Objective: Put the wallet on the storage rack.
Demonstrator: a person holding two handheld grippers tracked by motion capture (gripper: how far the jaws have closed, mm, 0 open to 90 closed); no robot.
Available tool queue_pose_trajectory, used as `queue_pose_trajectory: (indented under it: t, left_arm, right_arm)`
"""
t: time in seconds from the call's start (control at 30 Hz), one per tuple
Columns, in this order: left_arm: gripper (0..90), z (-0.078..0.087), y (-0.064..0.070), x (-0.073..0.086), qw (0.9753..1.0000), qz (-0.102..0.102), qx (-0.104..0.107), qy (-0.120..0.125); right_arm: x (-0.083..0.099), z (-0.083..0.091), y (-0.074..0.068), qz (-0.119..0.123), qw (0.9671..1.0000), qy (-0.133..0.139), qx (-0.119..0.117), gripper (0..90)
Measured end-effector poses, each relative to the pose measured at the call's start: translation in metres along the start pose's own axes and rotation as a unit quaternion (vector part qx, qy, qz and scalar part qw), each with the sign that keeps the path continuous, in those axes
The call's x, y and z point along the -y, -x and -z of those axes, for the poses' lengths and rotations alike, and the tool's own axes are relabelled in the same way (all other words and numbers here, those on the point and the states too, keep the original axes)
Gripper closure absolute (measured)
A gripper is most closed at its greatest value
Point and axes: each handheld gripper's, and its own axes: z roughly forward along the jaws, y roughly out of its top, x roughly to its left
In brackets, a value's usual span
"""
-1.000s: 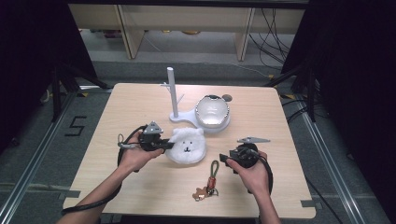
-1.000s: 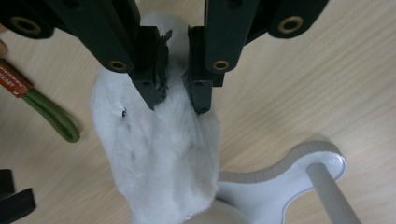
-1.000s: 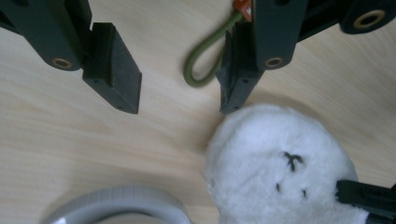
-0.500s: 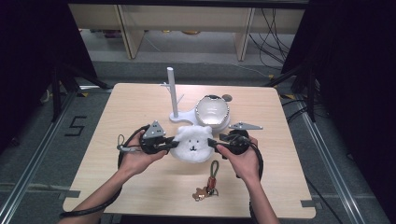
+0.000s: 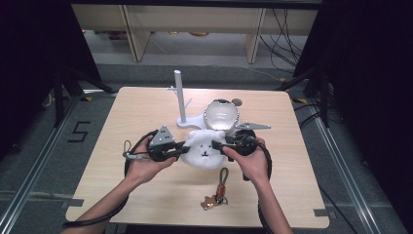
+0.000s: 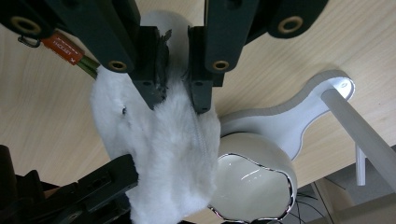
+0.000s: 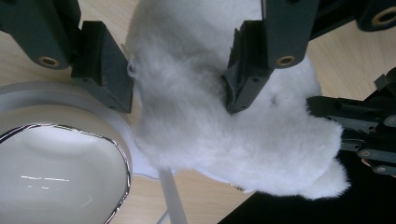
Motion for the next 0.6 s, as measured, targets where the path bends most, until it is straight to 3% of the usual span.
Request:
queue_pose_trajectory:
  t: [0.1, 0.13, 0.17, 0.37, 0.4, 0.43, 0.47, 0.5, 0.6]
  left_arm:
    - [78.6, 0.0, 0.0, -0.001, 1.0, 0.0, -0.001, 0.001]
    - [78.6, 0.0, 0.0, -0.001, 1.0, 0.0, -0.004, 0.001]
    - [78.7, 0.0, 0.0, -0.001, 1.0, 0.0, -0.004, 0.001]
    - [78.7, -0.001, -0.003, -0.004, 0.9999, 0.004, -0.008, 0.007]
    - [78.6, -0.001, -0.002, -0.004, 0.9999, 0.004, -0.008, 0.007]
    - [78.6, -0.001, -0.002, -0.005, 0.9999, 0.004, -0.008, 0.008]
    - [78.6, -0.001, -0.002, -0.005, 0.9999, 0.004, -0.008, 0.008]
    - [78.4, -0.003, -0.002, -0.006, 0.9999, 0.005, -0.007, 0.013]
    - [77.7, -0.004, -0.002, -0.008, 0.9997, 0.005, -0.011, 0.022]
  right_arm:
    - [0.0, 0.0, 0.0, -0.005, 1.0, 0.0, 0.005, 46.2]
    - [-0.002, 0.001, 0.002, 0.006, 1.0, 0.0, 0.007, 53.1]
    - [-0.002, 0.001, 0.002, 0.006, 1.0, 0.0, 0.007, 53.1]
    - [-0.004, 0.006, 0.0, 0.021, 0.9997, -0.006, 0.014, 73.4]
    - [-0.004, 0.007, -0.003, 0.013, 0.9997, -0.008, 0.018, 74.6]
    - [-0.006, 0.008, -0.002, 0.029, 0.9993, -0.004, 0.022, 75.8]
    - [-0.006, 0.008, -0.004, 0.027, 0.9993, -0.002, 0.026, 76.4]
    - [-0.007, 0.009, -0.004, 0.049, 0.9979, 0.0, 0.043, 77.4]
    - [-0.008, 0.01, -0.01, 0.039, 0.9976, 0.014, 0.054, 78.4]
